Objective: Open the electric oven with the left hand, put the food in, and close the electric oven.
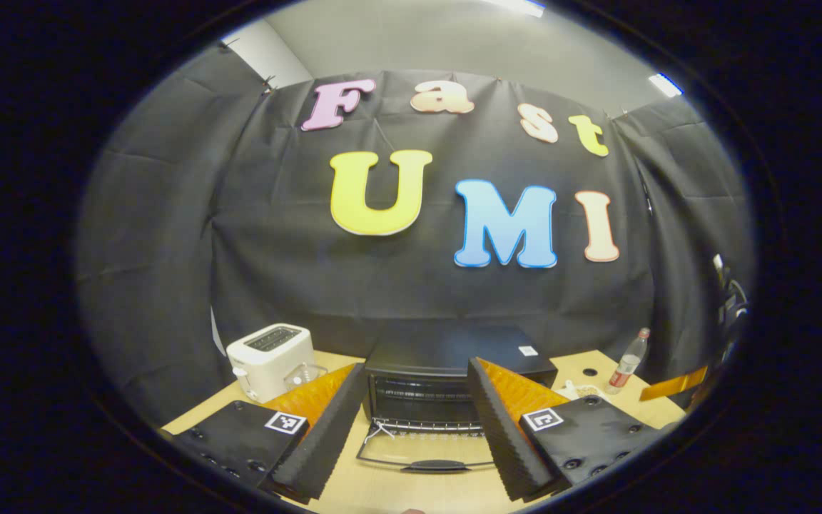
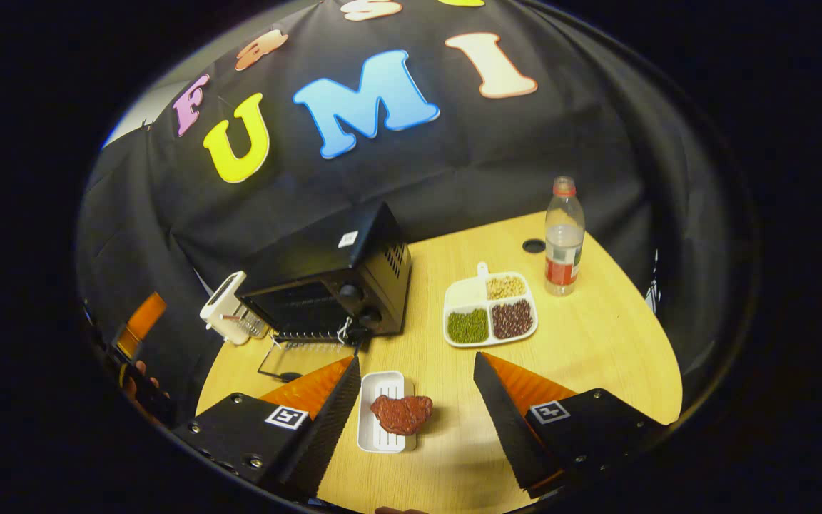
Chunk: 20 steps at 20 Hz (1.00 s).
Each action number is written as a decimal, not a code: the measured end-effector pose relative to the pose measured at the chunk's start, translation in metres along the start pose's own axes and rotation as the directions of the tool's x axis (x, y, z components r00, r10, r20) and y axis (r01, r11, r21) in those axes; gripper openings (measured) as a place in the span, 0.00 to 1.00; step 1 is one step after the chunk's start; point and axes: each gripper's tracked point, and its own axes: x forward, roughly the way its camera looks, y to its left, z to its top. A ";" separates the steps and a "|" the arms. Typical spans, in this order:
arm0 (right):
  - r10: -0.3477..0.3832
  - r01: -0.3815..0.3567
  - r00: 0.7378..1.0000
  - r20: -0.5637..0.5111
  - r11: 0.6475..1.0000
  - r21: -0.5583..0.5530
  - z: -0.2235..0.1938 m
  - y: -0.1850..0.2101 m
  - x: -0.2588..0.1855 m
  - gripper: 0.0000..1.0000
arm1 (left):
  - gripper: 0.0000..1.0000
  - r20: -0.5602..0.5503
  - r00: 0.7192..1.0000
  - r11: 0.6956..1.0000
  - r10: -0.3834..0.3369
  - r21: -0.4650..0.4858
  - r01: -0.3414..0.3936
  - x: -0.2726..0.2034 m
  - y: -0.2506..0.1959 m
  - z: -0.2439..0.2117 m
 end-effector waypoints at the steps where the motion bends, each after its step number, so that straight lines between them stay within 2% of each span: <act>1: 0.014 -0.014 0.999 -0.032 1.000 0.006 -0.009 -0.003 0.007 0.97 | 0.97 0.015 1.000 1.000 0.002 -0.001 -0.002 -0.007 -0.002 0.011; 4: 0.061 -0.057 0.991 -0.121 0.998 0.037 -0.045 -0.011 0.023 0.97 | 0.97 0.034 0.999 1.000 0.022 -0.011 -0.022 -0.015 -0.003 0.025; 8: 0.146 -0.123 0.967 -0.209 0.985 0.118 -0.074 -0.014 0.040 0.96 | 0.97 0.023 0.999 0.999 0.046 0.006 -0.046 -0.026 -0.009 0.025; 10: 0.201 -0.164 0.954 -0.221 0.971 0.175 -0.080 -0.012 0.048 0.95 | 0.97 0.028 0.998 0.998 0.061 0.026 -0.061 -0.033 -0.011 0.029; 13: 0.242 -0.192 0.942 -0.235 0.958 0.215 -0.087 -0.012 0.054 0.95 | 0.98 0.030 0.998 0.996 0.063 0.059 -0.065 -0.041 -0.020 0.030; 14: 0.256 -0.202 0.937 -0.236 0.952 0.229 -0.088 -0.010 0.055 0.90 | 0.98 0.032 0.998 0.996 0.061 0.056 -0.062 -0.043 -0.023 0.032; 15: 0.268 -0.210 0.934 -0.235 0.946 0.245 -0.087 -0.009 0.056 0.90 | 0.97 0.030 0.998 0.997 0.057 0.049 -0.059 -0.043 -0.027 0.030; 16: 0.275 -0.211 0.932 -0.235 0.942 0.262 -0.091 -0.007 0.062 0.82 | 0.97 0.028 0.998 0.997 0.055 0.044 -0.056 -0.045 -0.030 0.030; 20: 0.324 -0.240 0.913 -0.247 0.918 0.316 -0.093 0.001 0.062 0.82 | 0.98 0.018 0.999 0.998 0.050 0.046 -0.051 -0.044 -0.029 0.030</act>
